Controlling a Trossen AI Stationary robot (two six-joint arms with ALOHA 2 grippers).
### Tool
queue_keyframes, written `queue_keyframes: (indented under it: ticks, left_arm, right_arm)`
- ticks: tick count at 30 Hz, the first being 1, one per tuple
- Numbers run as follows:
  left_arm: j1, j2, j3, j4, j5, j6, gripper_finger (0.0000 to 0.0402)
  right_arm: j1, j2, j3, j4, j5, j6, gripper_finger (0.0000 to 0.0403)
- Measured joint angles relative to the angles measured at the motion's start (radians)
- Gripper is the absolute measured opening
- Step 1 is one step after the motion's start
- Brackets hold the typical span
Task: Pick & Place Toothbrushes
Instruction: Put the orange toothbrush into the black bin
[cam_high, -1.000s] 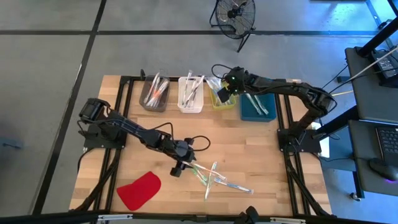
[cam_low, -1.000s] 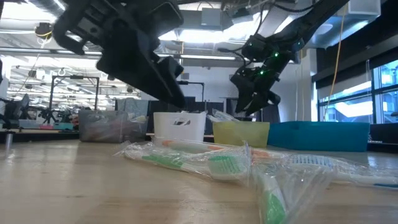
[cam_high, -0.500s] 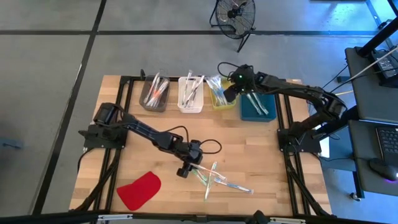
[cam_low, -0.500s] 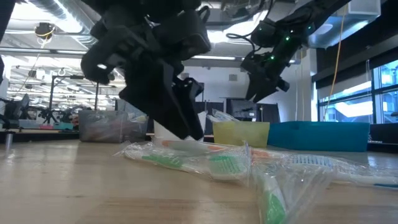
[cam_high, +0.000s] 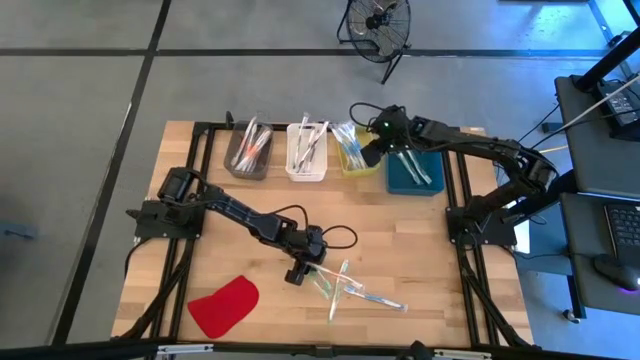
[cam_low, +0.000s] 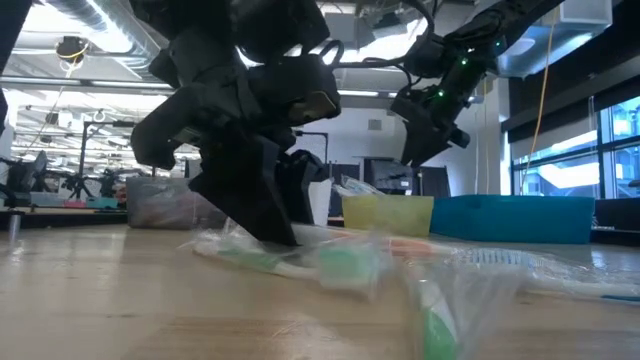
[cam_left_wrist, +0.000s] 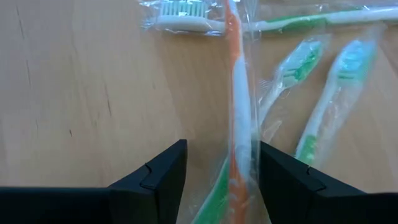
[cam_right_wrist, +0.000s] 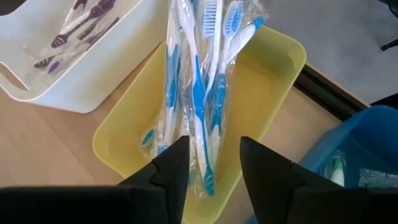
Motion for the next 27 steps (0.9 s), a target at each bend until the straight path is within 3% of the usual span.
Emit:
queue_keyframes:
  ticks: [15,19,27]
  left_arm:
    - [0.0,-0.006,0.001,-0.021,0.019,0.018,0.009]
    - [-0.007,-0.034,0.0,-0.044,0.076,0.016,0.0072]
    - [-0.005,-0.092,0.001,-0.08,0.073,0.018,0.0044]
  right_arm:
    - [0.034,0.0,0.0,-0.074,0.0,-0.016,0.0119]
    - [0.042,0.0,0.0,-0.092,0.0,-0.016,0.0114]
    - [0.076,0.001,0.0,-0.128,0.0,-0.017,0.0104]
